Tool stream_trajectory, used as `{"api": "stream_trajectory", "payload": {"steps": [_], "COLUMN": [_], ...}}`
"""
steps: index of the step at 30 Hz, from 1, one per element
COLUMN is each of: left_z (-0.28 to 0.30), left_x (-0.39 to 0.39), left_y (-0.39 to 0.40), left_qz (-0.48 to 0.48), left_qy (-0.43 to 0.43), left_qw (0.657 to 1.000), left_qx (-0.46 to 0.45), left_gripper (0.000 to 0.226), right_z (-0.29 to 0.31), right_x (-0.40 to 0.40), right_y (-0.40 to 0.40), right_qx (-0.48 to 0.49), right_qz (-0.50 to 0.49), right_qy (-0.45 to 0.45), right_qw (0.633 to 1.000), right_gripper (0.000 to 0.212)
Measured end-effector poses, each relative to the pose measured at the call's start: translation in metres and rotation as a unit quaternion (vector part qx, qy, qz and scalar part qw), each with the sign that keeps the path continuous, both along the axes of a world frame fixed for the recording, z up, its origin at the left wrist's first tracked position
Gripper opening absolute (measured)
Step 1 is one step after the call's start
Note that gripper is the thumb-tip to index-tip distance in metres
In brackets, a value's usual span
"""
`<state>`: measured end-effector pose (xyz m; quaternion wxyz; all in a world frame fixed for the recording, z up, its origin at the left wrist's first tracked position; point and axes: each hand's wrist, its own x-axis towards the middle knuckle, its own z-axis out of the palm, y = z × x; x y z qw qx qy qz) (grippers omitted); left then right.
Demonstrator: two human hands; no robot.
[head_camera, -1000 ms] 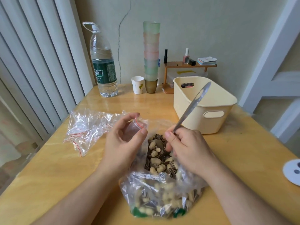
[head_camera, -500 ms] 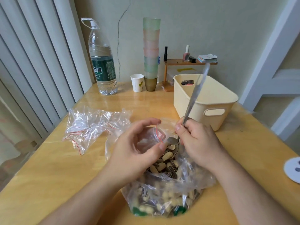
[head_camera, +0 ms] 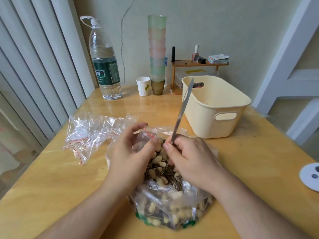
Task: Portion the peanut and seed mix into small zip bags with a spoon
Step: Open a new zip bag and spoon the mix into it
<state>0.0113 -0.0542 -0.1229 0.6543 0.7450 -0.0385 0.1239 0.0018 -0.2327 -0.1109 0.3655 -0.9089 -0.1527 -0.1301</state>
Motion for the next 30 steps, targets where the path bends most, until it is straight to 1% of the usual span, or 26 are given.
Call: {"api": "stream_trajectory", "payload": {"steps": [3, 6, 8, 12, 16, 19, 22, 26, 28, 30], "left_z": [0.002, 0.003, 0.004, 0.004, 0.004, 0.003, 0.002, 0.001, 0.001, 0.0], "left_x": [-0.006, -0.008, -0.005, 0.002, 0.009, 0.01, 0.01, 0.011, 0.012, 0.013], "left_y": [-0.007, -0.007, -0.002, 0.015, 0.027, 0.03, 0.029, 0.024, 0.021, 0.018], "left_qz": [-0.055, -0.075, -0.078, -0.059, -0.037, -0.052, -0.057, -0.055, -0.056, -0.061], "left_qy": [-0.002, -0.006, -0.023, -0.07, -0.069, -0.076, -0.104, -0.118, -0.124, -0.128], "left_qw": [0.996, 0.995, 0.996, 0.994, 0.989, 0.98, 0.963, 0.963, 0.961, 0.961], "left_qx": [-0.066, -0.071, -0.044, 0.06, 0.129, 0.176, 0.24, 0.237, 0.24, 0.238], "left_gripper": [0.035, 0.037, 0.043, 0.052, 0.061, 0.062, 0.065, 0.068, 0.06, 0.053], "right_z": [0.0, 0.001, 0.003, 0.006, 0.011, 0.014, 0.018, 0.023, 0.026, 0.029], "right_x": [0.002, 0.004, 0.005, 0.008, 0.008, 0.01, 0.011, 0.01, 0.009, 0.008], "right_y": [0.0, -0.004, -0.008, -0.017, -0.025, -0.033, -0.038, -0.041, -0.041, -0.041], "right_qx": [-0.004, 0.02, 0.04, 0.085, 0.126, 0.167, 0.211, 0.247, 0.264, 0.281], "right_qz": [-0.015, -0.041, -0.055, -0.064, -0.078, -0.096, -0.096, -0.091, -0.089, -0.082], "right_qy": [0.016, 0.029, 0.031, 0.031, -0.001, -0.03, -0.048, -0.076, -0.089, -0.098], "right_qw": [1.0, 0.999, 0.997, 0.994, 0.989, 0.981, 0.972, 0.962, 0.956, 0.951], "right_gripper": [0.024, 0.028, 0.027, 0.026, 0.026, 0.025, 0.018, 0.024, 0.029, 0.028]}}
